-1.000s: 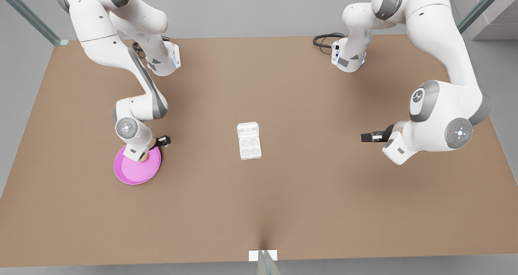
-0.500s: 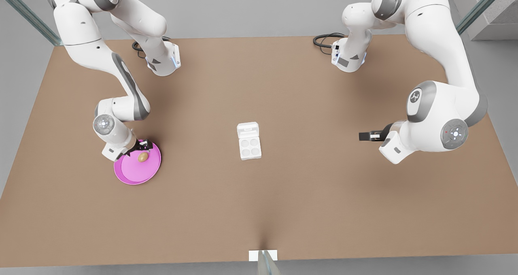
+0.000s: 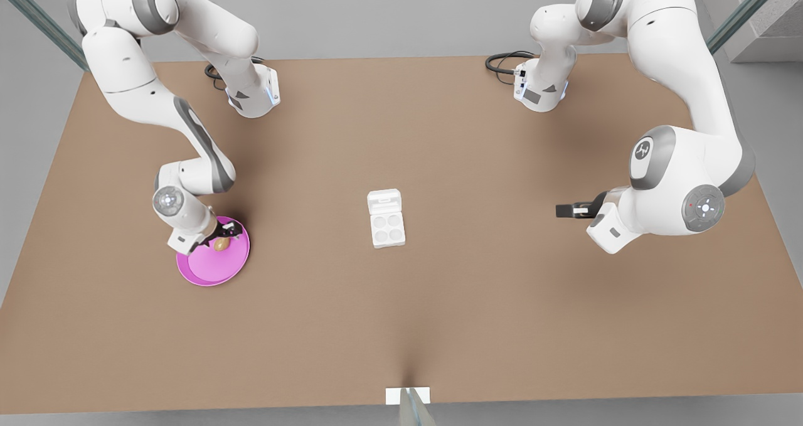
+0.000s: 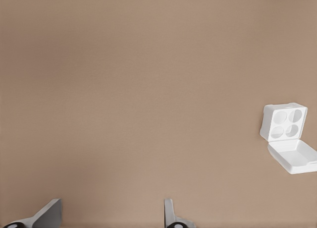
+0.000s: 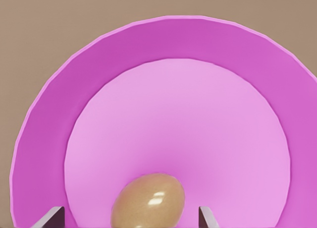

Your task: Pack egg into the box and close the box lid

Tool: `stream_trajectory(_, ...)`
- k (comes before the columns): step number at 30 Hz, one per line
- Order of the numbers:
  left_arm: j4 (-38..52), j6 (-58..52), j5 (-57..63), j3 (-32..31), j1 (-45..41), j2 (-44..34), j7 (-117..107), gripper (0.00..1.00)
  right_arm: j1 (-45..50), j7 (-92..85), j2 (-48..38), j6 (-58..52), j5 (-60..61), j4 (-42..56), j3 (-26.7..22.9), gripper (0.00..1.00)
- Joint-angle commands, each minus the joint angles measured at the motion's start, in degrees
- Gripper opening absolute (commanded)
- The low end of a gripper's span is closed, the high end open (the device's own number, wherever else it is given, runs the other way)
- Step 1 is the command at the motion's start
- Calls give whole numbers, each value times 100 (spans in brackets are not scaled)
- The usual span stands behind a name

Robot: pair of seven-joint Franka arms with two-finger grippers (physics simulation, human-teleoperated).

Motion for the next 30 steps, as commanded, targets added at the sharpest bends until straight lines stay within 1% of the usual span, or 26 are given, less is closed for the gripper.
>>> stream_trajectory(1,-6,-4,3,-2,-2,-8,46,100,-6,-99,45,122,-17,9,0,100)
stream_trajectory(12,-6,-12,3,-2,-2,-8,46,100,-129,-99,63,113,-219,0,0,100)
stream_trajectory(13,-6,-4,3,-2,-2,-8,46,100,-138,-90,72,122,-219,0,0,86)
stream_trajectory(14,-6,-4,3,-2,-2,-8,46,100,-138,-90,72,122,-219,0,0,83)
stream_trajectory(18,-6,-12,3,-2,-2,-8,46,100,-138,-90,116,122,-219,9,0,82)
stream_trajectory(19,-6,-12,3,-2,-2,-8,46,100,-146,-90,116,130,-219,0,0,62)
stream_trajectory(20,-6,-12,3,-2,-2,-8,46,100,-146,-90,115,122,-219,0,0,60)
stream_trajectory(25,-6,-12,3,-2,-2,-8,46,100,-173,-90,116,122,-228,9,0,59)
stream_trajectory(26,-6,-12,3,-2,-2,-8,46,100,-164,-90,116,122,-228,9,0,58)
stream_trajectory(27,-6,-12,3,-2,7,-8,55,100,-164,-90,107,122,-228,9,0,52)
stream_trajectory(30,-6,-12,11,-2,-11,-8,46,100,-173,-90,63,104,-228,9,0,51)
